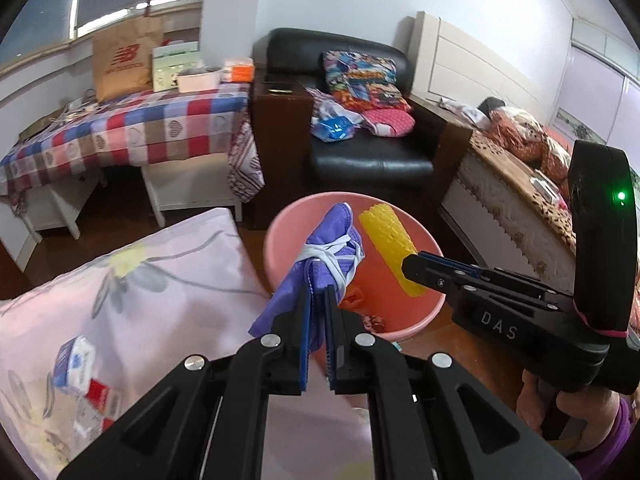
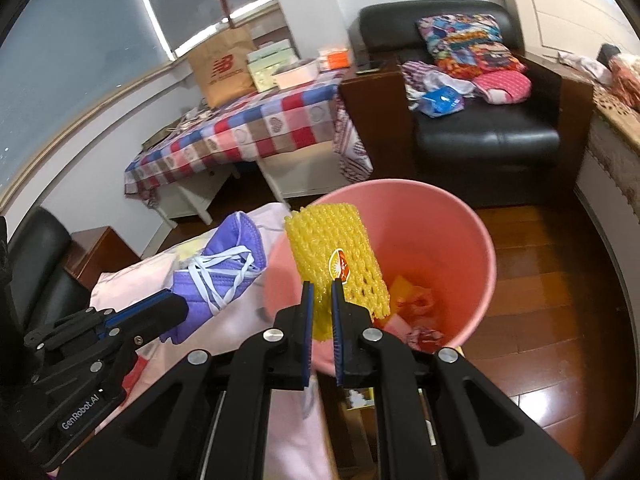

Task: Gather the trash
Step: 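Carry the purple bag and yellow foam net over the pink bucket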

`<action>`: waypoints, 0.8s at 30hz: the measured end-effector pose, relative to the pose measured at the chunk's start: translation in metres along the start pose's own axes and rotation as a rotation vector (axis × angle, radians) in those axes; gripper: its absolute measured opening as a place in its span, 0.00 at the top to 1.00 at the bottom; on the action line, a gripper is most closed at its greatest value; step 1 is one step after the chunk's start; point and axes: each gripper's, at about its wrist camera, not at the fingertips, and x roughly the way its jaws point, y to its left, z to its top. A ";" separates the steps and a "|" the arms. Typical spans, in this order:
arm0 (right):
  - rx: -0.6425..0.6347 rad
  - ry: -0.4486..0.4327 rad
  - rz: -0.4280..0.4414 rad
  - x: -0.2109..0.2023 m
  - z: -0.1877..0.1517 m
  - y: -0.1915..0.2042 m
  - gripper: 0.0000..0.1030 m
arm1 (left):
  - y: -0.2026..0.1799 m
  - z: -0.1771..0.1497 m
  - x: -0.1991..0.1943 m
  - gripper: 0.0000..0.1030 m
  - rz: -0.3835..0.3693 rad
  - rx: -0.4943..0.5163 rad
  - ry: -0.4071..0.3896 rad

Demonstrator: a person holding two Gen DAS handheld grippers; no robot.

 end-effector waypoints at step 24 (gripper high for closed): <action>0.029 0.100 -0.048 0.047 -0.006 -0.038 0.91 | -0.019 0.008 0.100 0.94 -0.011 0.010 0.184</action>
